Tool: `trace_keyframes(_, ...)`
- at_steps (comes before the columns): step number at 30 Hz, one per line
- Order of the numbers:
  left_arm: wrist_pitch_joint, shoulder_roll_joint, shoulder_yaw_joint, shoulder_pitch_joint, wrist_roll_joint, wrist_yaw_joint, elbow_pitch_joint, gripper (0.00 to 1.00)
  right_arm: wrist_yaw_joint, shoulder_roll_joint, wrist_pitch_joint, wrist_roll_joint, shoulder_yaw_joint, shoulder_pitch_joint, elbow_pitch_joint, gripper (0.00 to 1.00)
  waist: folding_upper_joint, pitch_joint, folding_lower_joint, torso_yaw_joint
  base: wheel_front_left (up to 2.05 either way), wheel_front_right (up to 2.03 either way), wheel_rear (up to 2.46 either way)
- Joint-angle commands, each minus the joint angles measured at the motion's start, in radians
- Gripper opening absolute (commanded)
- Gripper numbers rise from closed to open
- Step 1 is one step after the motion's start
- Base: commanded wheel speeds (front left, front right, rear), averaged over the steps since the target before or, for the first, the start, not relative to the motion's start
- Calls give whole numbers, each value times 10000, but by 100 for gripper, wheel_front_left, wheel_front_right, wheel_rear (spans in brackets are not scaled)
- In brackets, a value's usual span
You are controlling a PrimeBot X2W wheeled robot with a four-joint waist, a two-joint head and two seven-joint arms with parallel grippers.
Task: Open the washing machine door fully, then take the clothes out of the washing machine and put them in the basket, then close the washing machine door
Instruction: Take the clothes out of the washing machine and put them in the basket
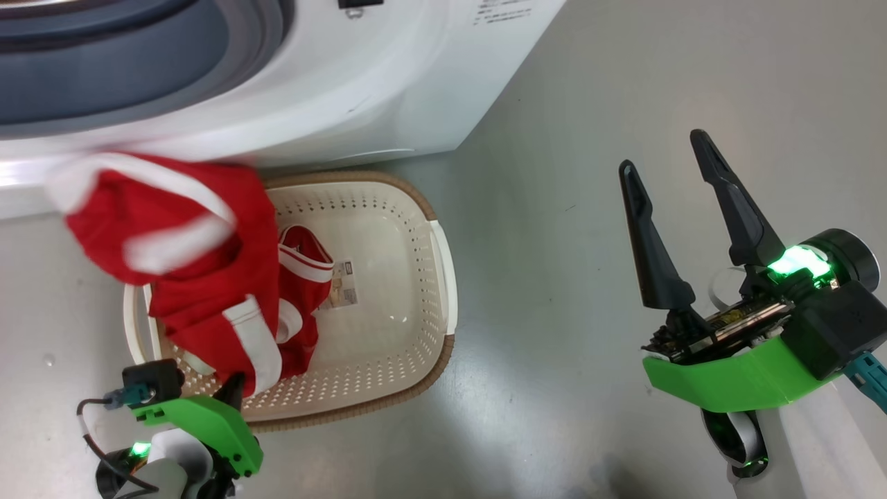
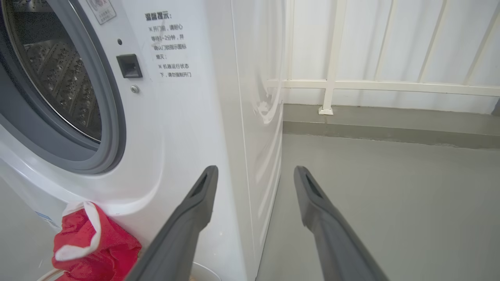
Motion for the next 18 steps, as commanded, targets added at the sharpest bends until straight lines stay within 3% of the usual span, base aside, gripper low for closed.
trace_keyframes(1,14,337,180,59,-135,-57,16,0,63,1,-65,-34,242,-32,-268,100,-1,43,0,37,0,0,0)
trace_keyframes(7,-195,395,-48,-134,-419,-57,8,0,63,1,-65,-29,254,-80,-218,100,-1,54,0,84,0,0,0)
trace_keyframes(9,-304,415,-85,-202,-514,-57,20,43,63,1,-65,-13,268,-93,-187,100,-1,25,0,87,0,0,0)
trace_keyframes(11,-398,433,-142,-273,-569,-57,52,100,63,1,-65,12,289,-100,-155,100,-1,-15,0,88,0,0,0)
trace_keyframes(18,-733,525,-445,-334,-633,-57,-301,100,63,1,-65,100,354,-39,2,100,-1,-358,0,118,0,0,0)
